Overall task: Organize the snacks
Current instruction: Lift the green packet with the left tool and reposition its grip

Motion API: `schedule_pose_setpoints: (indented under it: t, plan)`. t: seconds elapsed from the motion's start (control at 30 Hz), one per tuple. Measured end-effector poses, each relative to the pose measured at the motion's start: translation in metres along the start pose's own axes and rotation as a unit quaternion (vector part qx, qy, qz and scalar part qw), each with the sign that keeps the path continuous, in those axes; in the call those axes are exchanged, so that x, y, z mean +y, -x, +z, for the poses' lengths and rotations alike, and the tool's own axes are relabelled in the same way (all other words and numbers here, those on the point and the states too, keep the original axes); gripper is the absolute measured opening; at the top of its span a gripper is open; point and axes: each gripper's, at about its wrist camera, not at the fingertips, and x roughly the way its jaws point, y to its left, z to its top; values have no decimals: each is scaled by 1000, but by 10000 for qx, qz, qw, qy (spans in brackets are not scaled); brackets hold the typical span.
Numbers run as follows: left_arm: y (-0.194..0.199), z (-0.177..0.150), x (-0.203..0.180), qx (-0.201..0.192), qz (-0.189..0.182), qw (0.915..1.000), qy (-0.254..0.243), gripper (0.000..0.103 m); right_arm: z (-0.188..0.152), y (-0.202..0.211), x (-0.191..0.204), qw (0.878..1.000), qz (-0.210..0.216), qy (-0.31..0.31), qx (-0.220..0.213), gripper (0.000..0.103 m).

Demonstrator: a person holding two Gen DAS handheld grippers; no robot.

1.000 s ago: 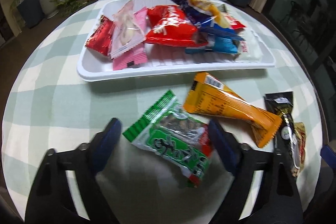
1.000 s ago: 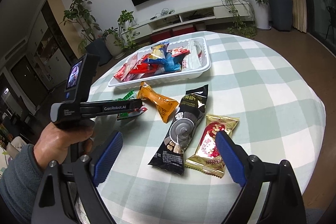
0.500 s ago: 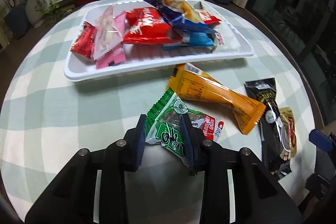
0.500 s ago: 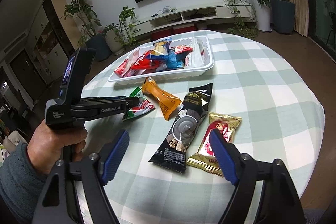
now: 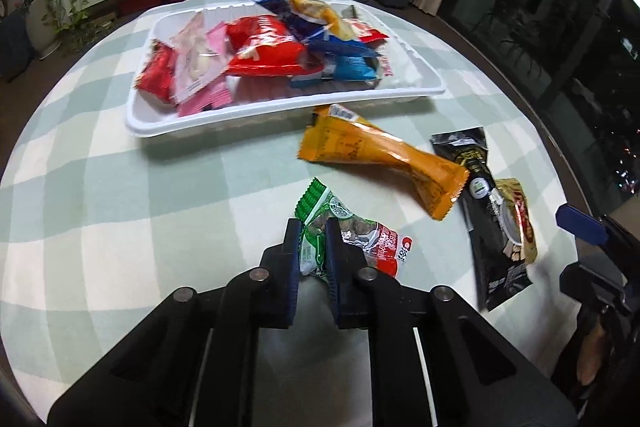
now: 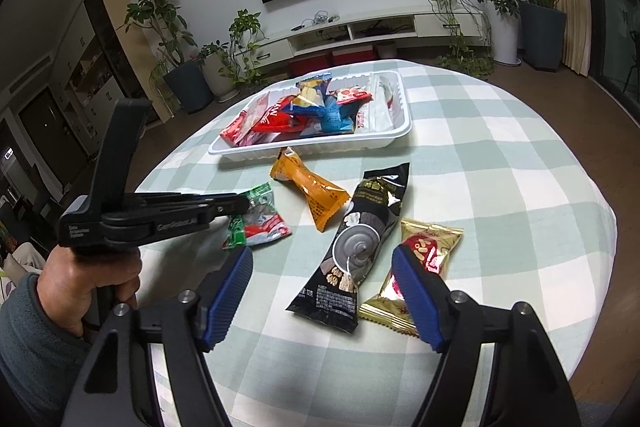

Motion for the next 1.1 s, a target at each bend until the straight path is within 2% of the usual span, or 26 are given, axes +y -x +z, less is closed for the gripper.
schedule_pose_setpoints:
  t: [0.17, 0.3, 0.37, 0.4, 0.43, 0.47, 0.5, 0.6, 0.7, 0.83, 0.9, 0.97, 1.0, 1.03, 1.1]
  plan:
    - [6, -4, 7, 106, -44, 9998, -170, 12, -2, -2, 3, 10000, 3, 29, 49, 75]
    - [12, -4, 20, 147, 238, 9995, -135, 19, -3, -2, 5, 10000, 31, 50, 71, 75]
    - [21, -7, 22, 63, 244, 9996, -141, 28, -4, -3, 6, 9999, 55, 61, 89, 75]
    - [24, -8, 20, 48, 249, 9995, -181, 43, -4, -3, 6, 9999, 60, 61, 91, 75]
    - [27, -10, 17, 50, 235, 9994, -265, 65, -4, -4, 6, 9999, 63, 60, 88, 75]
    - [28, -12, 12, 78, 179, 9990, -394, 72, -5, -4, 6, 9999, 65, 55, 98, 75]
    - [29, -14, 8, 98, 129, 9987, -493, 74, -5, -5, 6, 9999, 66, 46, 110, 75]
    - [27, -14, -3, 187, 24, 9978, -635, 74, -6, -6, 6, 9999, 68, 49, 134, 75]
    - [19, -14, -6, 255, 199, 9981, -527, 74, -5, -5, 7, 9999, 66, 61, 106, 75]
    - [0, -17, -17, 439, 411, 9962, -629, 74, -6, -7, 6, 9999, 73, 35, 119, 75]
    - [-7, -19, -17, 385, 546, 9956, -655, 73, -6, -7, 6, 9999, 74, 39, 135, 75]
    - [-8, -19, -17, 302, 499, 9961, -669, 66, -6, -6, 6, 9999, 70, 60, 107, 75]
    - [-6, -19, -17, 243, 423, 9964, -690, 59, -6, -5, 6, 9999, 68, 59, 92, 75]
    - [-4, -18, -17, 233, 407, 9965, -696, 44, -5, -5, 6, 9999, 71, 52, 85, 75]
    - [-2, -18, -14, 218, 418, 9965, -693, 31, -6, -7, 5, 9999, 76, 32, 96, 75]
